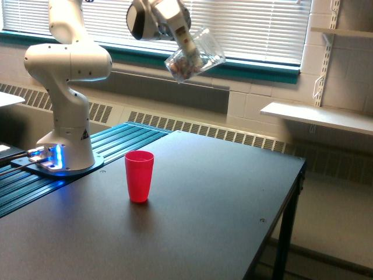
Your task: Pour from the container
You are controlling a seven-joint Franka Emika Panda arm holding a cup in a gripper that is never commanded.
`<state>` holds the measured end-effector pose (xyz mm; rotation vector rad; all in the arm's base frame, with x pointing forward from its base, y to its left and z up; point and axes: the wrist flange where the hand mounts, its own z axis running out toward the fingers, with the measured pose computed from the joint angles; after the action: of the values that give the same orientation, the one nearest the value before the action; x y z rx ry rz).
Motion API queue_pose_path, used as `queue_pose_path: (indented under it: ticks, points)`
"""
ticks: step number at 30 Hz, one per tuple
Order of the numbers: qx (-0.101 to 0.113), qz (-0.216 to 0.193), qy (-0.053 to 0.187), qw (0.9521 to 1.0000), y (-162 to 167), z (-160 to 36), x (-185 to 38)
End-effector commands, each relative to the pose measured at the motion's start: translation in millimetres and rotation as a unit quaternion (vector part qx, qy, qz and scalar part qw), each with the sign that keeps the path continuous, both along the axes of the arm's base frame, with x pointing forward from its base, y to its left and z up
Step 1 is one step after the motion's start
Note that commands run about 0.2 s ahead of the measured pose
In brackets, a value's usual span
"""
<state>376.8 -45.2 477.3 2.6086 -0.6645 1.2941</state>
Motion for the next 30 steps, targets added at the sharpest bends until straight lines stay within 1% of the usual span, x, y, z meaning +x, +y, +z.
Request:
queue_pose_path:
  ticks: [1,3,5,6,8,10,11,12,14,15,17,19,21,23,25,27,30]
  points:
    - [0.038,0.020,0.005,0.9991,-4,-8.7,-22]
    - [0.067,0.018,0.005,0.9976,-10,-10.3,-30]
    - [0.084,0.028,0.015,0.9960,-10,-14.1,-36]
    - [0.088,0.035,0.020,0.9954,-10,-14.6,-38]
    - [0.085,0.050,0.029,0.9947,-11,-15.2,-43]
    - [0.102,0.062,0.035,0.9922,-11,-16.0,-48]
    - [0.106,0.075,0.045,0.9905,-10,-17.2,-50]
    - [0.106,0.083,0.050,0.9896,-9,-16.9,-51]
    - [0.119,0.100,0.056,0.9863,-9,-15.9,-55]
    - [0.121,0.113,0.063,0.9842,-8,-15.5,-56]
    - [0.117,0.135,0.074,0.9811,-5,-12.8,-57]
    - [0.129,0.155,0.079,0.9762,-4,-10.0,-59]
    - [0.127,0.170,0.095,0.9726,-7,-12.7,-63]
    - [0.134,0.188,0.108,0.9669,-9,-16.2,-66]
    - [0.128,0.207,0.129,0.9613,-10,-20.8,-70]
    - [0.130,0.224,0.136,0.9564,-12,-21.9,-72]
    - [0.119,0.245,0.145,0.9512,-16,-22.2,-76]
